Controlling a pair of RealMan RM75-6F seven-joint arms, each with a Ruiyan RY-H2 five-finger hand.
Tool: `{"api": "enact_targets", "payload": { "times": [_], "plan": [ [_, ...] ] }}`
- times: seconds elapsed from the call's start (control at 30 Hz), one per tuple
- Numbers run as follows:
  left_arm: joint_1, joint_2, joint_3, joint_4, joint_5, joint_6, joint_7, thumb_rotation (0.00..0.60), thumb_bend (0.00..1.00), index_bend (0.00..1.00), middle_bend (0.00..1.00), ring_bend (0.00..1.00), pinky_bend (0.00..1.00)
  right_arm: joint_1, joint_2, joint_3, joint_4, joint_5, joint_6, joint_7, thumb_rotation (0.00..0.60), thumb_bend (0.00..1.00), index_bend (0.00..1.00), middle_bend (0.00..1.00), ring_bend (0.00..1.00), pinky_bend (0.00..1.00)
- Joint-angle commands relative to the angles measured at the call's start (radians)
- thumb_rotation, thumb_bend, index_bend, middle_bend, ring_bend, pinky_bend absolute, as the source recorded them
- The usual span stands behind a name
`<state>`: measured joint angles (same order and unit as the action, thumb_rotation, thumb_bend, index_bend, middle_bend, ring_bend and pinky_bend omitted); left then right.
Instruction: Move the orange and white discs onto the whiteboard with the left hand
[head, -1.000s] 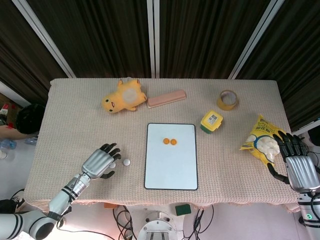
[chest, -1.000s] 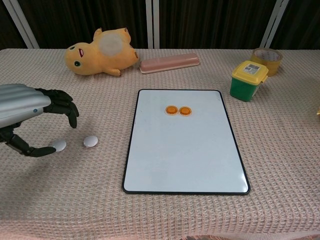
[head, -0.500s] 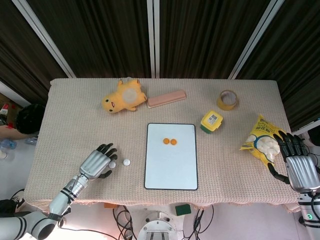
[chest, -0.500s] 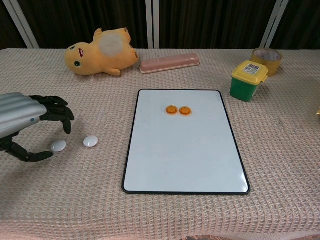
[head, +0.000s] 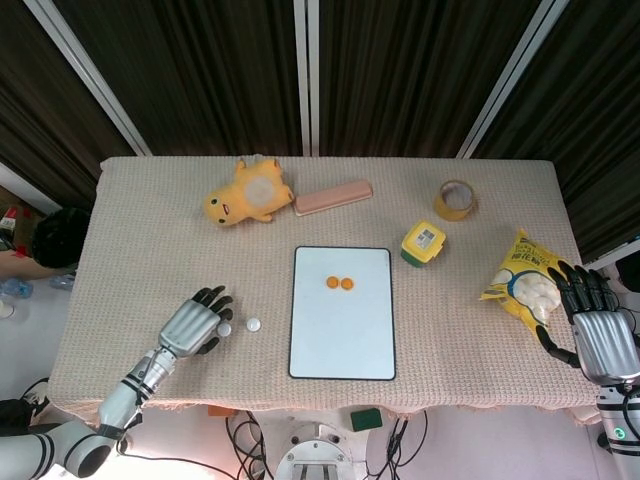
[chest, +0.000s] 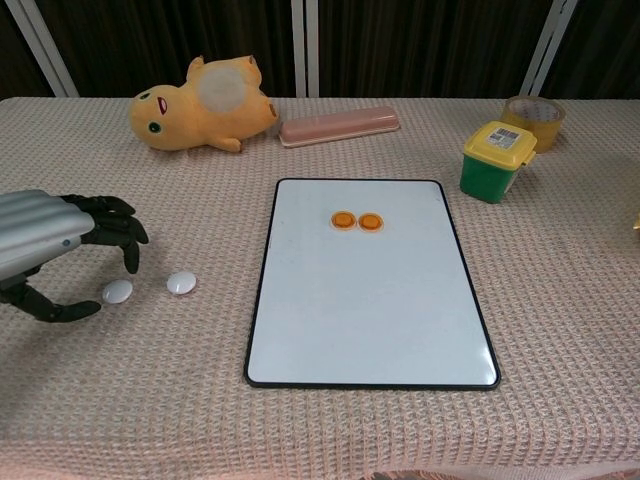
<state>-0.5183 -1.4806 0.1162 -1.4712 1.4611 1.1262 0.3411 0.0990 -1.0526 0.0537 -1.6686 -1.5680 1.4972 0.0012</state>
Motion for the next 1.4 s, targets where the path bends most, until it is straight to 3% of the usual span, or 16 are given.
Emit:
{"api": "enact_targets", "payload": {
  "times": [0.03, 1.4],
  "plan": [
    [0.002, -0.011, -0.002, 0.014, 0.001, -0.014, 0.006, 0.591, 0.28, 0.39, 0.21, 0.09, 0.18, 0.001, -0.001, 0.001, 0.001, 0.006, -0.005, 0.000, 0.600, 0.31, 0.00, 0.00, 0.00, 0.00],
    [0.021, -0.038, -0.044, 0.044, 0.040, -0.045, -0.020, 0.600, 0.31, 0.45, 0.21, 0.09, 0.18, 0.007, -0.004, 0.002, 0.001, 0.046, -0.046, -0.006, 0.600, 0.31, 0.00, 0.00, 0.00, 0.00]
  ]
}}
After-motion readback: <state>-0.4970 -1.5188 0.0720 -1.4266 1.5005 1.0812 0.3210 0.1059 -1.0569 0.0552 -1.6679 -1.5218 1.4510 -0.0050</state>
